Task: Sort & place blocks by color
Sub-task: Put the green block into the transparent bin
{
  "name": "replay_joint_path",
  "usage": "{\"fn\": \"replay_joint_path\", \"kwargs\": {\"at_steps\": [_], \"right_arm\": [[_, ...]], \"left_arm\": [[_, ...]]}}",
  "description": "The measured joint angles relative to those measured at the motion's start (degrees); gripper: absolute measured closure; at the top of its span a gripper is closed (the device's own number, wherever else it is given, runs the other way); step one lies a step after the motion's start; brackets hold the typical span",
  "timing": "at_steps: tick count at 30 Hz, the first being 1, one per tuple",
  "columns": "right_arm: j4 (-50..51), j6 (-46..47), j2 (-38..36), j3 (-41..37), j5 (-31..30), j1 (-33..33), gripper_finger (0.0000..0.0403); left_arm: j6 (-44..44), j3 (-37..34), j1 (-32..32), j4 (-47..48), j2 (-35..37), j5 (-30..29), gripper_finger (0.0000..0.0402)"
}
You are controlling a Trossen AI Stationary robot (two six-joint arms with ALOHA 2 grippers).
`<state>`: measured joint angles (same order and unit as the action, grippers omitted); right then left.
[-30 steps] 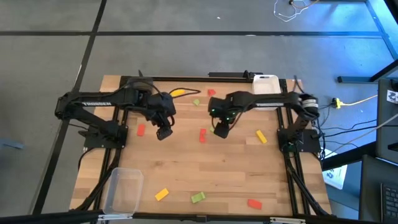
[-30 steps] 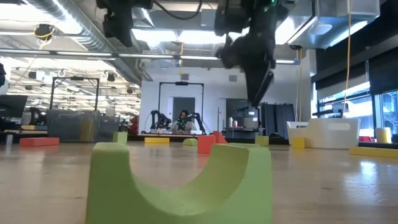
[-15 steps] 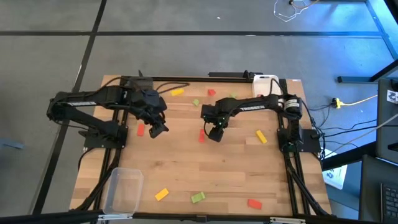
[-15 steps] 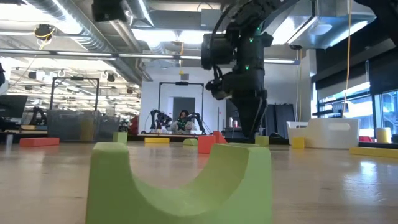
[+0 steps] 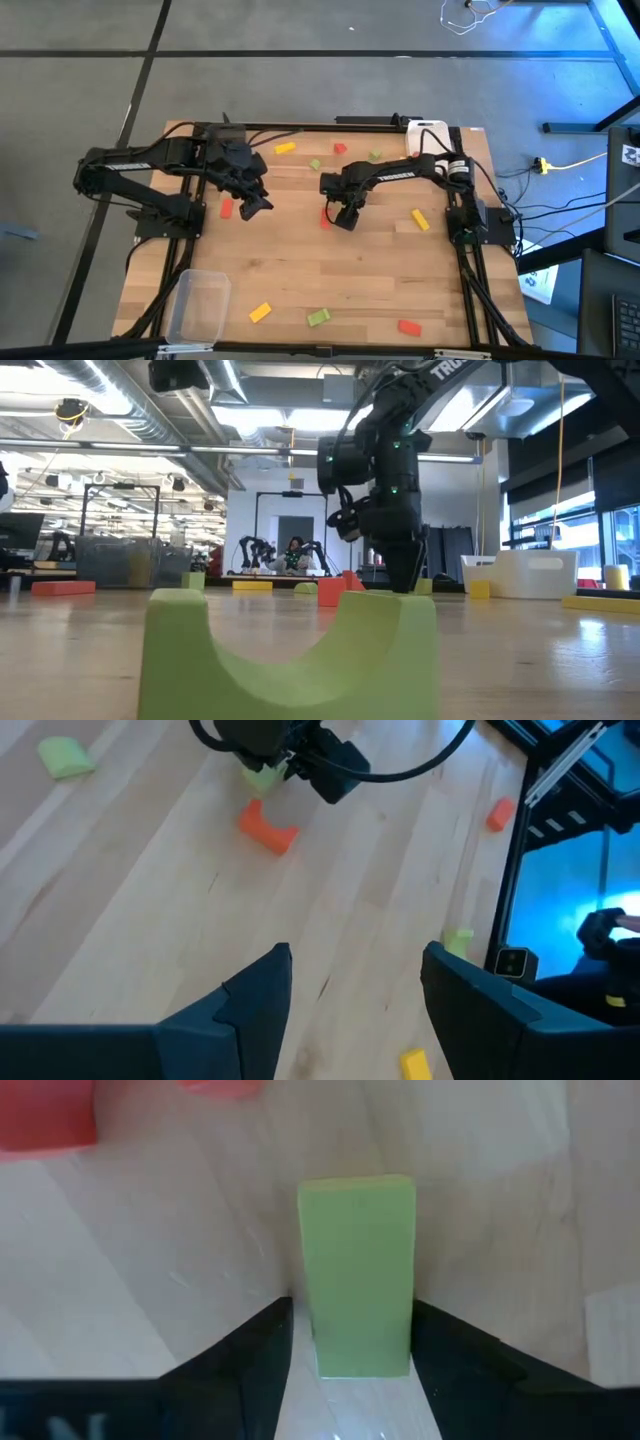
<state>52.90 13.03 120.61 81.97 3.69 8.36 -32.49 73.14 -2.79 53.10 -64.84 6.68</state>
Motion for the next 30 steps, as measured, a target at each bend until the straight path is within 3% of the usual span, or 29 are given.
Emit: {"fn": "replay_joint_path", "kwargs": {"at_steps": [3, 6, 15, 23, 30], "right_arm": [[0.03, 0.16, 0.46, 0.04, -0.59, 0.00, 0.0224], [-0.07, 0.11, 0.26, -0.04, -1.00, 0.02, 0.0276], [0.78, -3.63, -4.38, -0.28, -0.86, 0.48, 0.0279], [9.66, -8.11, -10.28, 8.63, 6.86, 0.57, 0.0279], [12.74, -11.88, -11.55, 22.14, 16.11, 0.59, 0.0279]], "left_arm": [[0.02, 0.00, -0.02, -0.02, -0.02, 0.00, 0.0191], [0.02, 0.00, -0.02, -0.01, -0.02, 0.00, 0.0191], [1.44, 0.00, -0.02, 0.48, -0.02, 1.36, 0.0191], [14.55, 0.00, 0.22, -0.09, -0.02, -2.15, 0.0191], [30.98, -0.02, 1.95, -2.54, -1.00, -11.65, 0.0191]]}}
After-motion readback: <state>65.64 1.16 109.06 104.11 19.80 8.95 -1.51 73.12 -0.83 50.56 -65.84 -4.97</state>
